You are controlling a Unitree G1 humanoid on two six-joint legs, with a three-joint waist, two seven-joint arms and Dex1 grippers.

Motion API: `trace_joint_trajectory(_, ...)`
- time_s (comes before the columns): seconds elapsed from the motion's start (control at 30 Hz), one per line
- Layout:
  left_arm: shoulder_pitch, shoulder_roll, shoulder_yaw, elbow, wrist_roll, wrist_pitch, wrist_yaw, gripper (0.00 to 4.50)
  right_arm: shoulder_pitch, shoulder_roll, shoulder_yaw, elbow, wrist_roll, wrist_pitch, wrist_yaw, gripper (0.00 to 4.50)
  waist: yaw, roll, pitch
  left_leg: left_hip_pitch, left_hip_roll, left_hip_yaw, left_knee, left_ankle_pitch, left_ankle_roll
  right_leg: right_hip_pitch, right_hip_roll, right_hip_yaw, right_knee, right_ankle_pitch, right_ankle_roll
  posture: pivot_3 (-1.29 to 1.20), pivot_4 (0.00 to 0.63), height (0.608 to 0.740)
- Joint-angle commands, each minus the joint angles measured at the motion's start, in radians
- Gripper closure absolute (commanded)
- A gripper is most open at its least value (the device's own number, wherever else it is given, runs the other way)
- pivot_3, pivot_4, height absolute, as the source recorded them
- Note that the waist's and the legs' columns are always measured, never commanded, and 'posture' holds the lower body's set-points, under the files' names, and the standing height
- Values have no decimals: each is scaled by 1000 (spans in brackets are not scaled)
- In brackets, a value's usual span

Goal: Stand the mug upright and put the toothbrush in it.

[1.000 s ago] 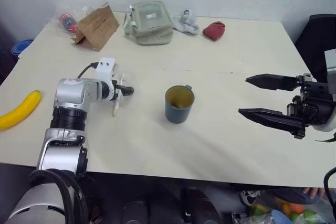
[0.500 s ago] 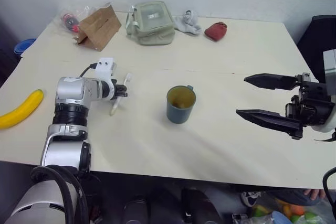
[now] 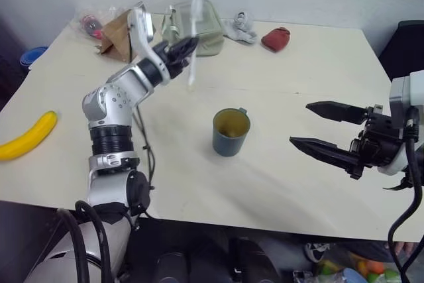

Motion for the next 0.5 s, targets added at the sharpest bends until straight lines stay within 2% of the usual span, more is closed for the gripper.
trace_joint_trajectory(0.03,43,-48,-115,-90,-13,-63,-99,4300,19,5,-58,-51,38,-18,-50,0,0,0,0,0,0,0,0,0,0,0,0,0,0,0,0,0,150,740)
trace_joint_trajectory(0.13,66,-48,-175,-113,-4,-83,-139,4300,39,3,-78,-53,51,-21,-79,0,-10,0,0,1,0,0,1,0,0,0,1,2,-2,0,0,0,150,740)
trace_joint_trajectory(0.37,162,-6,-348,-151,114,-236,-245,4300,90,9,-120,-68,79,-34,-129,0,-20,0,0,2,0,-1,0,0,0,0,3,4,-2,0,0,0,150,740)
trace_joint_trajectory(0.43,180,13,-368,-153,127,-258,-277,3575,100,10,-124,-68,75,-38,-133,0,-22,0,0,2,0,-1,0,0,0,0,3,4,-2,0,0,0,150,740)
trace_joint_trajectory(0.5,193,30,-370,-166,121,-261,-297,3074,110,11,-127,-63,69,-44,-134,0,-22,0,0,2,0,-1,0,0,0,0,3,4,-2,0,0,0,150,740)
